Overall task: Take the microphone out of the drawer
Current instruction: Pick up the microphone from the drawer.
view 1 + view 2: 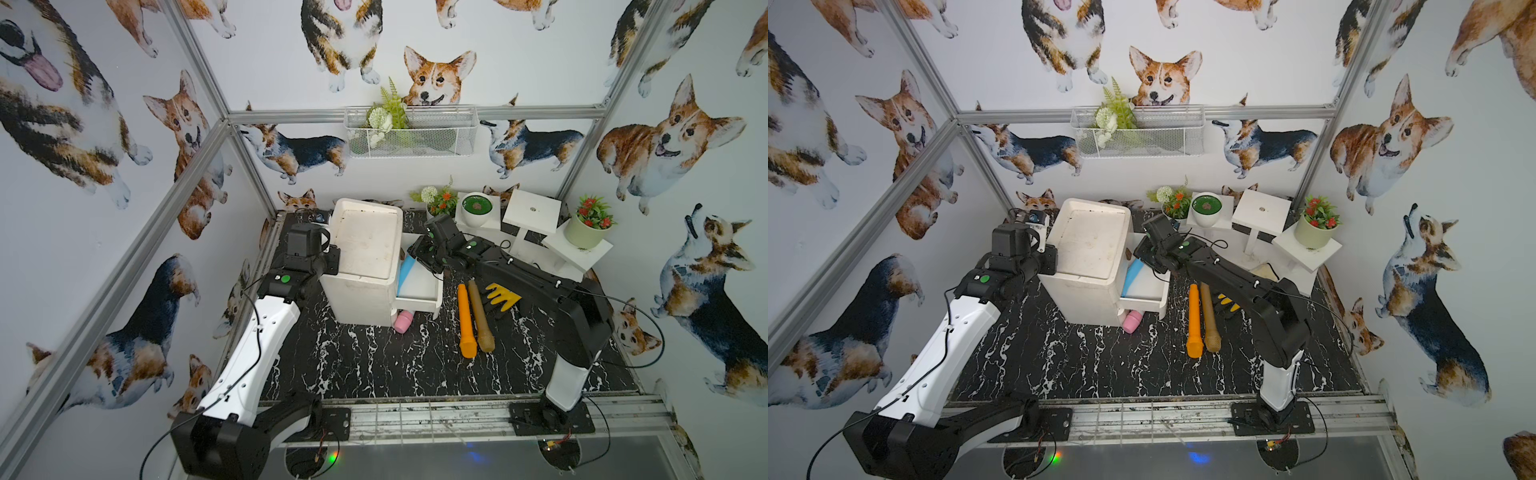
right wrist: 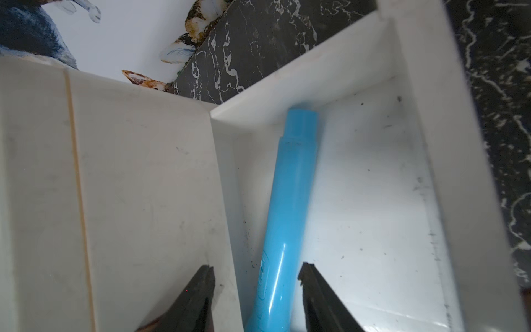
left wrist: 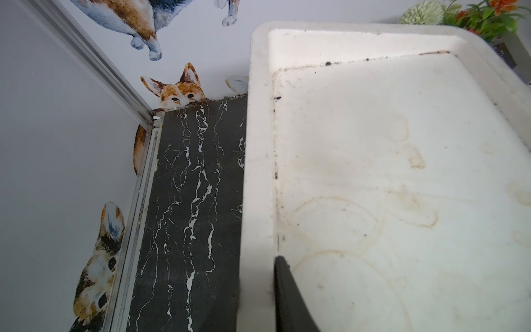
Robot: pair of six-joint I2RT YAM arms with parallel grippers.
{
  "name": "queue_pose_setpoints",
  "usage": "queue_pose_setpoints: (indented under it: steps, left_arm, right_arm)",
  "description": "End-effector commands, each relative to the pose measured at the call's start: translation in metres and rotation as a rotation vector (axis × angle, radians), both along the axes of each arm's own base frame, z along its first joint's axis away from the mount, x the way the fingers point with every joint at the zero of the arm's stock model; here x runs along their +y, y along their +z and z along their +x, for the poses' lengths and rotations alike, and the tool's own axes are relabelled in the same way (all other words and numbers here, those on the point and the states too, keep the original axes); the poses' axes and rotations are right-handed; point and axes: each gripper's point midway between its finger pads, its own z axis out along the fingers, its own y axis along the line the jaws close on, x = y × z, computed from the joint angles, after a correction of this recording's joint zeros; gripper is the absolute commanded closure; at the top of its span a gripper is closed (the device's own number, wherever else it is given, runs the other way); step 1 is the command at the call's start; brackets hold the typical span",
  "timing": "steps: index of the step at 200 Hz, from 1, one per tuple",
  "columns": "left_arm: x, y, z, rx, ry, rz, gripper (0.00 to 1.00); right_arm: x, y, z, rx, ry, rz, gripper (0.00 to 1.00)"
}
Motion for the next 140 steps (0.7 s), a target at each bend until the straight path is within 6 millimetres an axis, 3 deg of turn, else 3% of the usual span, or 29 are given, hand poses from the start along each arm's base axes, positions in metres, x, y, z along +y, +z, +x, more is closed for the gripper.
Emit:
queue_pose_setpoints:
  steps: [1, 53, 140]
  left_arm:
    - [-0.004, -0.030, -0.022, 0.144, -0.069, 0.050, 1.00]
    - [-0.004, -0.030, -0.022, 0.139, -0.069, 0.045, 1.00]
    - [-0.005, -0.031, -0.022, 0.140, -0.069, 0.043, 1.00]
  right_arm:
    - [0.004, -0.015, 0.010, 0.032, -0.066, 0.015, 0.46]
    - [0.021, -0.046, 0.008, 0.103, -0.059, 0.006, 0.46]
    - [0.028, -0.084, 0.006, 0.163, -0.069, -0.013, 0.46]
